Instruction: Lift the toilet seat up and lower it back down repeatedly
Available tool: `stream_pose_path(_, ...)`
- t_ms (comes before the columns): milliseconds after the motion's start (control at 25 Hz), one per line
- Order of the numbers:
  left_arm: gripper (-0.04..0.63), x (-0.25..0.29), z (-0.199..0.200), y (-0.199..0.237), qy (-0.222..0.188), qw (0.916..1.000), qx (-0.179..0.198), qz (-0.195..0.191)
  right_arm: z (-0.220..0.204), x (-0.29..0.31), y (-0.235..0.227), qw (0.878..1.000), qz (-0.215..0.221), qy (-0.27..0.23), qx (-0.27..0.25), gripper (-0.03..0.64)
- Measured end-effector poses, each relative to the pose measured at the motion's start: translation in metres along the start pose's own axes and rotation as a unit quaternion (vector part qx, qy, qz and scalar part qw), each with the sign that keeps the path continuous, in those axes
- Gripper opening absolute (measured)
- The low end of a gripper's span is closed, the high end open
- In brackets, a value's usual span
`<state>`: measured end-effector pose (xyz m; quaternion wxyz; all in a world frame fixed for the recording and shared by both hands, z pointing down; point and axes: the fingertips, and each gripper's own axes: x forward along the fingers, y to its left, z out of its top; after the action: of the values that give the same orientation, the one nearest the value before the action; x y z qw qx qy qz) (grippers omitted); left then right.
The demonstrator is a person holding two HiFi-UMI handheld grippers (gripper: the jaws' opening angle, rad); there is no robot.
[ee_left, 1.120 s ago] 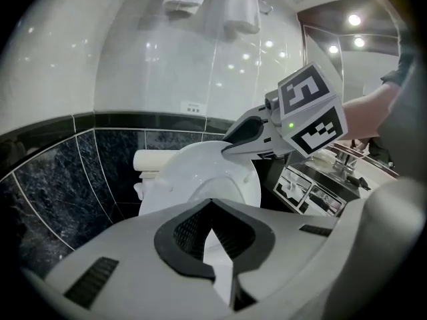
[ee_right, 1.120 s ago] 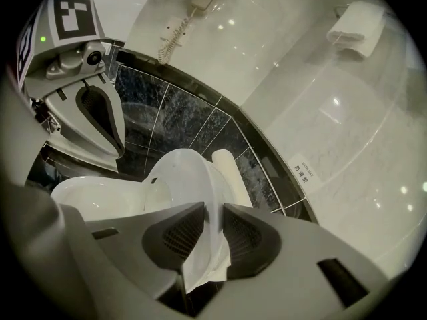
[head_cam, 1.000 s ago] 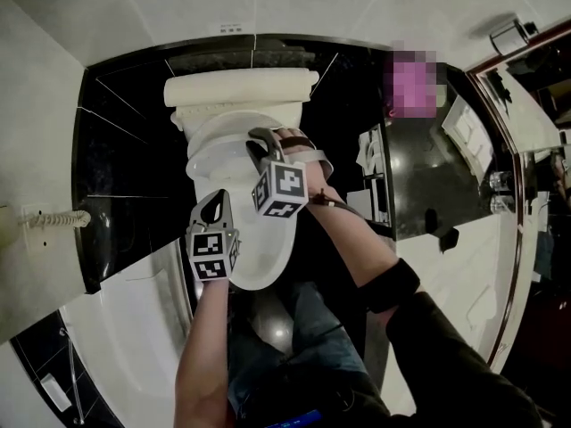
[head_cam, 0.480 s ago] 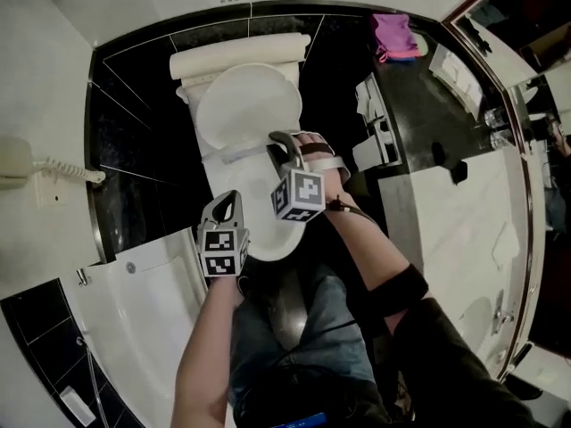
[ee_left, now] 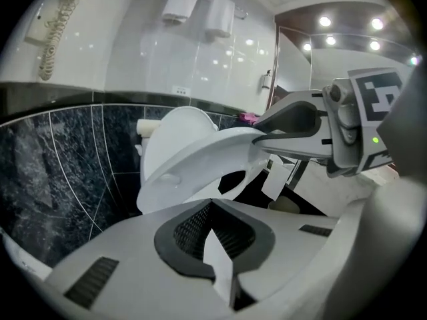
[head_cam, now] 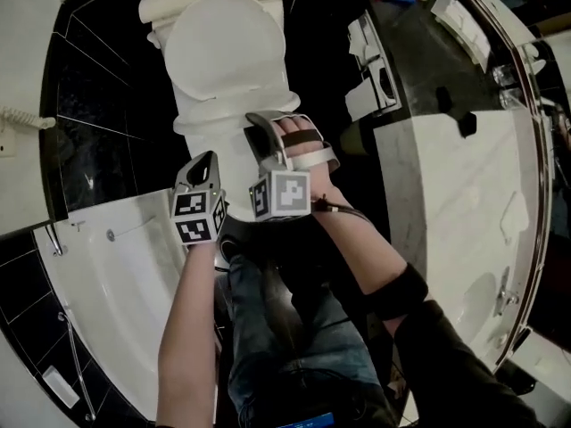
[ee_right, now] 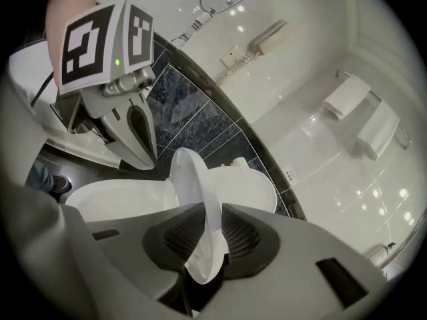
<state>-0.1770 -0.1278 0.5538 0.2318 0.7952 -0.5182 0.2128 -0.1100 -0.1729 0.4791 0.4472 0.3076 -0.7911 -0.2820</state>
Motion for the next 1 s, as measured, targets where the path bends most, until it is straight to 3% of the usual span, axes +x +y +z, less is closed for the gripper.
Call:
stream_pose_path(160, -0.015, 0.002, -0.019, -0.024, 0.007, 1.0000, 0.001, -0.001, -0.009, -0.019, 0.036, 1.000, 0.011, -0.004, -0.003, 0.097)
stream_pose_path(400, -0.015, 0.001, -0.020, -0.031, -0.014, 0.9999, 0.003, 0.005, -0.014, -0.032, 0.068, 1.000, 0.005, -0.014, -0.015, 0.098)
stream_pose_path(600, -0.015, -0.002, -0.034, -0.036, -0.021, 0.9996, -0.019, 0.009, -0.015, -0.039, 0.088, 0.999, 0.012, -0.025, -0.015, 0.111)
stream_pose_path(1000, -0.015, 0.000, -0.101, -0.059, -0.008, 0.9992, -0.039, 0.005, -0.053, -0.090, 0.157, 0.996, 0.066, -0.043, 0.047, 0.120)
